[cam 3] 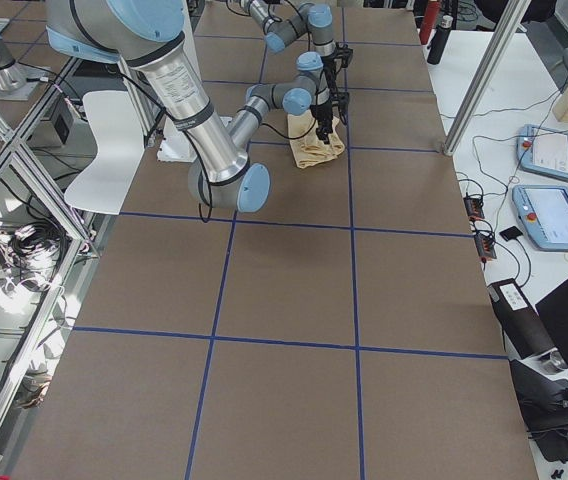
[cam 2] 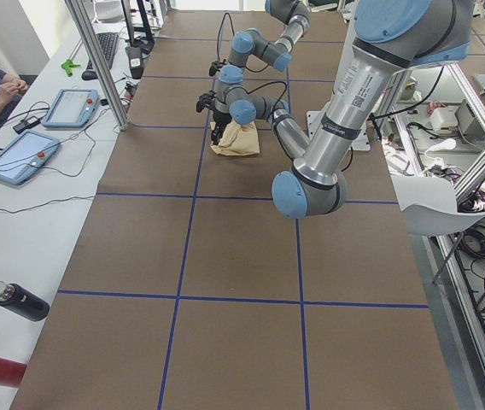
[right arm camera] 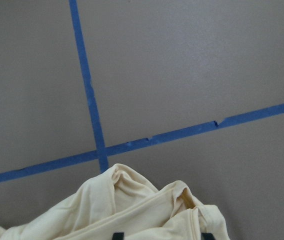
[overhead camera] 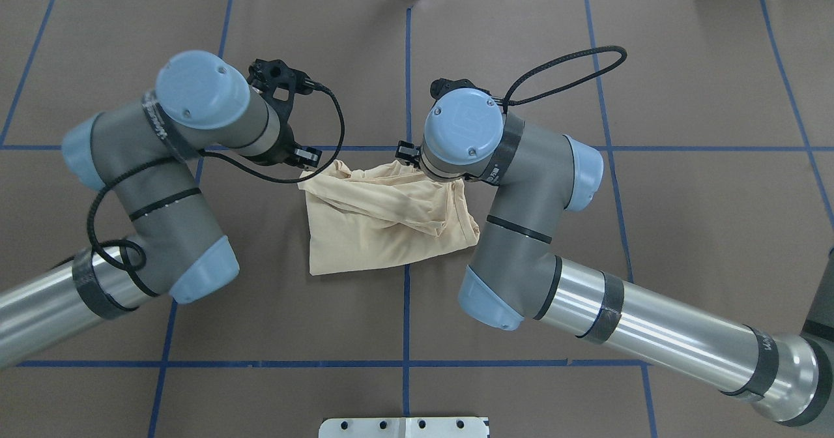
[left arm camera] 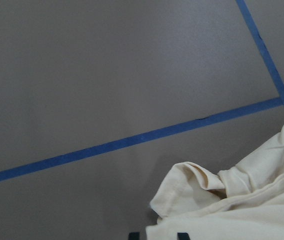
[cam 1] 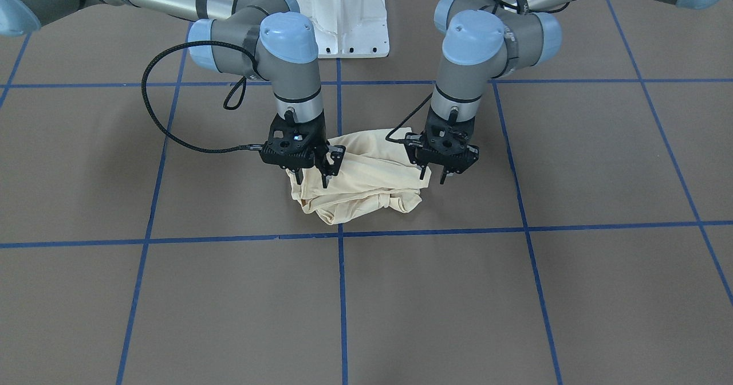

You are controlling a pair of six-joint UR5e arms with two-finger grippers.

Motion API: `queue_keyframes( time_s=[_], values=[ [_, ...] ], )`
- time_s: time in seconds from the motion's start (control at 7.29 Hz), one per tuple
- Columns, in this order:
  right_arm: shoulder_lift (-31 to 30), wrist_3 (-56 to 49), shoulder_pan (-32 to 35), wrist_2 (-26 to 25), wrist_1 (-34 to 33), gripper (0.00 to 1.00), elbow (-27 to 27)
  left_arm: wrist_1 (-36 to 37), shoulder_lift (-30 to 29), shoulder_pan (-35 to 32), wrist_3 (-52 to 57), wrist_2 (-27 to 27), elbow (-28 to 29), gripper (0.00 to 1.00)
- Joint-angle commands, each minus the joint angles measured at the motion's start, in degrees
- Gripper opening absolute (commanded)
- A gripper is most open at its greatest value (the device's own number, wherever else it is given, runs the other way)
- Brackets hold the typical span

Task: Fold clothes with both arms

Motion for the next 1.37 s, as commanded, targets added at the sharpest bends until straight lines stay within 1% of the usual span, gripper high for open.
queue_keyframes(
  time_s=[0.0,0.14,0.27,0.41,0.55,0.69,0.82,1.1,1.23],
  values=[
    [2.56,4.99,-2.63,1.34,-4.12,1.00,0.23,-1.34,3.24,-4.77,10.51,-5.68,0.04,1.00],
    [3.10,6.51,-5.78,-1.54,-5.88,0.98,0.23,-1.96,3.43,-4.77,10.34,-5.60,0.04,1.00],
    [3.19,6.70,-8.25,-3.39,-8.43,0.93,0.23,-1.97,3.61,-4.77,10.16,-5.68,0.13,1.00],
    [2.84,6.70,-9.23,-5.41,-9.15,0.81,0.23,-1.97,3.69,-4.77,10.16,-5.68,0.04,1.00],
    [3.01,6.61,-9.42,-5.69,-10.98,0.80,0.32,-2.05,3.78,-4.77,10.07,-5.60,0.04,1.00],
    [2.93,6.61,-9.68,-5.78,-11.61,0.74,0.49,-2.06,3.78,-4.77,9.64,-5.60,0.04,1.00],
    [2.75,6.61,-10.03,-6.31,-11.61,0.60,0.41,-2.06,3.78,-4.69,8.41,-5.60,0.04,1.00],
    [2.84,6.53,-10.03,-6.40,-11.53,0.00,-0.21,-2.06,3.78,-4.69,8.31,-5.60,0.04,1.00],
    [2.66,6.09,-9.86,-6.57,-11.44,0.00,-0.47,-2.06,3.78,-4.69,8.31,-5.60,-0.05,1.00]
  ],
)
